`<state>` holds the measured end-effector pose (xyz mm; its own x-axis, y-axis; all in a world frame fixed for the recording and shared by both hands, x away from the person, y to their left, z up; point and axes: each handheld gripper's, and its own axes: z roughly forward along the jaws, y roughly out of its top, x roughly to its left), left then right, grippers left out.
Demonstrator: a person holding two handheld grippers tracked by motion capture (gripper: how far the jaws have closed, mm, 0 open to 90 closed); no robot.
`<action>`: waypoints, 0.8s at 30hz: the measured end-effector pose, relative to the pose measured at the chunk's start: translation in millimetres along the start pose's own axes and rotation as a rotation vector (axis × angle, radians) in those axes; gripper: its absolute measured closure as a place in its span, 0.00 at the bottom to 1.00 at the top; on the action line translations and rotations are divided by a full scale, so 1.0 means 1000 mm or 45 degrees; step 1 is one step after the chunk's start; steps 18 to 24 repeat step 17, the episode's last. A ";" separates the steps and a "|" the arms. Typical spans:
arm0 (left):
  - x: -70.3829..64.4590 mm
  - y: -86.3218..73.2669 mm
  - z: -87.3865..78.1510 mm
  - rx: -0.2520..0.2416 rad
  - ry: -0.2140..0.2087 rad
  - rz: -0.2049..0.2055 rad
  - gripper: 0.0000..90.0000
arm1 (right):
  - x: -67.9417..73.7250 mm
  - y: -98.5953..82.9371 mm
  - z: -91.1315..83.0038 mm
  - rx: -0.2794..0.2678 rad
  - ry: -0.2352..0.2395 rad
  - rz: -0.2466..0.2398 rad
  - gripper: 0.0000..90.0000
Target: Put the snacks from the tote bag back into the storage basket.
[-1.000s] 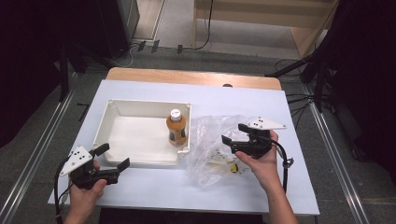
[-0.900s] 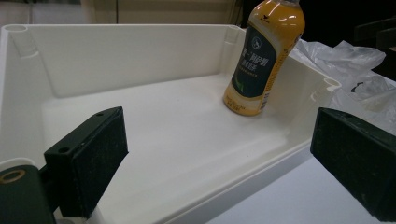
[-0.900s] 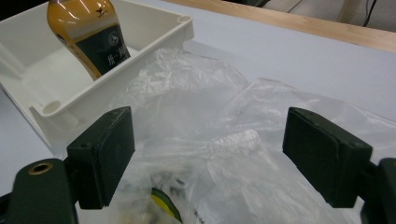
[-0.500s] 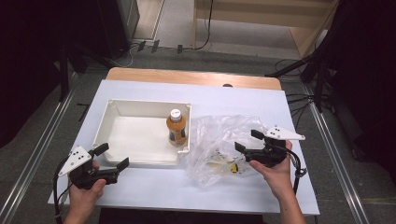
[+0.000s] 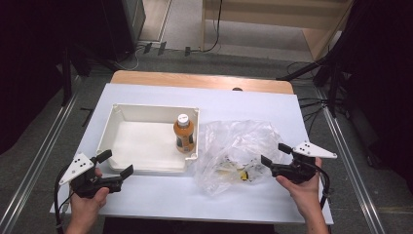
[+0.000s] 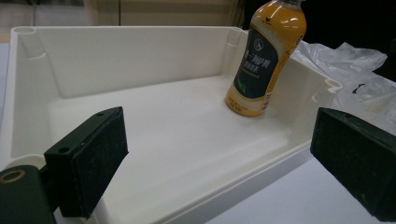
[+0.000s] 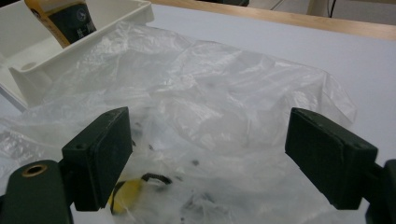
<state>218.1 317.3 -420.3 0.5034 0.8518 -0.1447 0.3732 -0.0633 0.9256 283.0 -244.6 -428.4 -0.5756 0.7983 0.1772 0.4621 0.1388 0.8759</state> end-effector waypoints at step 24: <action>0.003 -0.005 -0.003 -0.016 0.026 0.006 0.05 | -0.028 -0.030 -0.033 -0.060 -0.078 0.067 0.19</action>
